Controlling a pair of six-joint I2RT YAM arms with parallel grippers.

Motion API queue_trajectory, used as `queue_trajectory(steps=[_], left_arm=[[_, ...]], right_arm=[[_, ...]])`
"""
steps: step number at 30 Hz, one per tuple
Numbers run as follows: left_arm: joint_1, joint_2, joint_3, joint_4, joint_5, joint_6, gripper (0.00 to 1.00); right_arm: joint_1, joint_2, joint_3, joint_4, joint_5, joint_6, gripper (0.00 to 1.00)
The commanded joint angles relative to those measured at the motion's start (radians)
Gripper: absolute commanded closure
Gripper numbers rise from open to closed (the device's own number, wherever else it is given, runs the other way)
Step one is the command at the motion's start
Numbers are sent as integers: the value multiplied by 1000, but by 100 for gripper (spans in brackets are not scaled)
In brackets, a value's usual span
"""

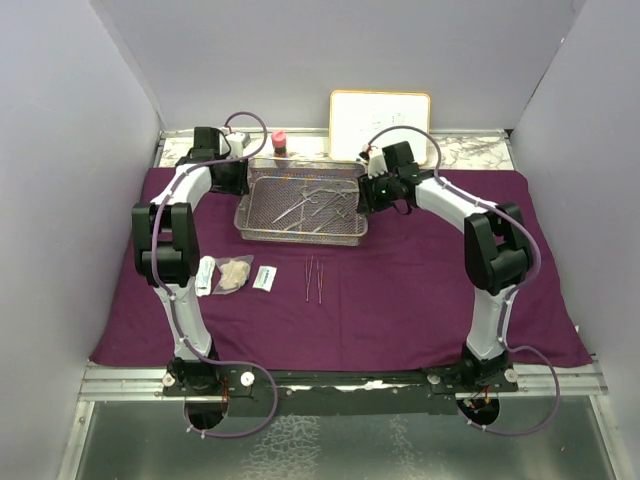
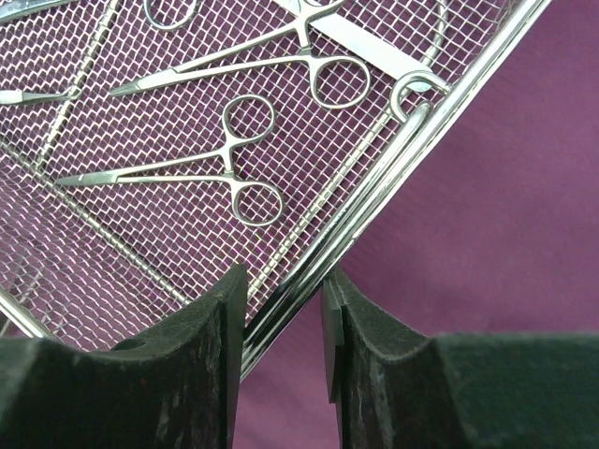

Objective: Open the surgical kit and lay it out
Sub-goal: Move the container from the surgical kit.

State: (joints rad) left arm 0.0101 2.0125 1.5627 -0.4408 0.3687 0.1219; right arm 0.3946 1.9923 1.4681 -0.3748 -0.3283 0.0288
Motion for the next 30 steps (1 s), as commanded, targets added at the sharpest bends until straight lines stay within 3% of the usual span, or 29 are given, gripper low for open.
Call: queue_trajectory(steps=[1,15,30], left_arm=[[-100,-3,-3,24,133,-41,73],[-268,49,50,43,121,-63,74],[-362,96,96,42,126,-73,74]], right_arm=[[9,-106,-33,70,-39,-61,70],[-48,-204,-135,49,28,-153,74],[-126,-215,-143,23,80,-252,74]])
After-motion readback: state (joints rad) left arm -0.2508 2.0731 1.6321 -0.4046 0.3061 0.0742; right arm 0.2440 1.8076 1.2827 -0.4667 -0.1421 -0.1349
